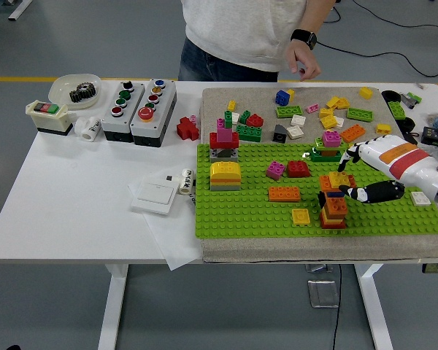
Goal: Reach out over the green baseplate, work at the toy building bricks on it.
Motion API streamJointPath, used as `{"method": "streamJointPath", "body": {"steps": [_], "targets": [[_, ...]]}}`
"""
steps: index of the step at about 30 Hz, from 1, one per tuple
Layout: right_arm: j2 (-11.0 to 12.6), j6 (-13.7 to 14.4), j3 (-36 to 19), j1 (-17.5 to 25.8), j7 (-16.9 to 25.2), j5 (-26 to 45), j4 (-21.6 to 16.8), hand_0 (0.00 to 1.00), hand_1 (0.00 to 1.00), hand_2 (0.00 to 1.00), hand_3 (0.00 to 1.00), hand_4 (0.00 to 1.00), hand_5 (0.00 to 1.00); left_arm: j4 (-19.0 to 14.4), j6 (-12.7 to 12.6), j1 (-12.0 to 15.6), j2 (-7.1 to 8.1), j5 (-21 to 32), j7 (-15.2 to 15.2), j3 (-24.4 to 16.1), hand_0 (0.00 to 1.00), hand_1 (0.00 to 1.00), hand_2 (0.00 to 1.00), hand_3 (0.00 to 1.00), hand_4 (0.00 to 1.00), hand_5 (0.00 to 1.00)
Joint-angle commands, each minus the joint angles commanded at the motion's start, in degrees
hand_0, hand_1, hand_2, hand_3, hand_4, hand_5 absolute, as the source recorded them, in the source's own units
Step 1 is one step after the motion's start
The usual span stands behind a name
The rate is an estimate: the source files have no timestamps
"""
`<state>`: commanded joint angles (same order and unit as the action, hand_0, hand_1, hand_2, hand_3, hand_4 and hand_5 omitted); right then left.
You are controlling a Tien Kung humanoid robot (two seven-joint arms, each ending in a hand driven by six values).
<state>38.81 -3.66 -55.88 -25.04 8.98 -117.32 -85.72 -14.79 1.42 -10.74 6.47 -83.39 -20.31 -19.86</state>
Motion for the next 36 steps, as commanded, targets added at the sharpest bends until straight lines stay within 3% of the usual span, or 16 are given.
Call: {"method": "streamJointPath", "body": {"steps": [8, 36], "targets": [[0.31, -0.05, 0.35, 1.21, 0.06, -0.23, -2.15, 0.586, 0.603, 0.658, 0.558, 0.72, 0.459, 0.02, 0.3, 0.25, -0.02, -0.8, -0.11, -0.49, 0.552, 0.627, 0.689, 0.614, 0.651, 0.73], [0.71, -0.37, -0.53, 2.72, 0.12, -1.09, -3.03, 0.586, 0.599, 0.656, 0.555, 0.72, 0.456, -0.18, 0.32, -0.23, 0.07, -0.8, -0.13, -0.3, 0.55, 0.628, 0.689, 0.615, 0.651, 0.728]]}}
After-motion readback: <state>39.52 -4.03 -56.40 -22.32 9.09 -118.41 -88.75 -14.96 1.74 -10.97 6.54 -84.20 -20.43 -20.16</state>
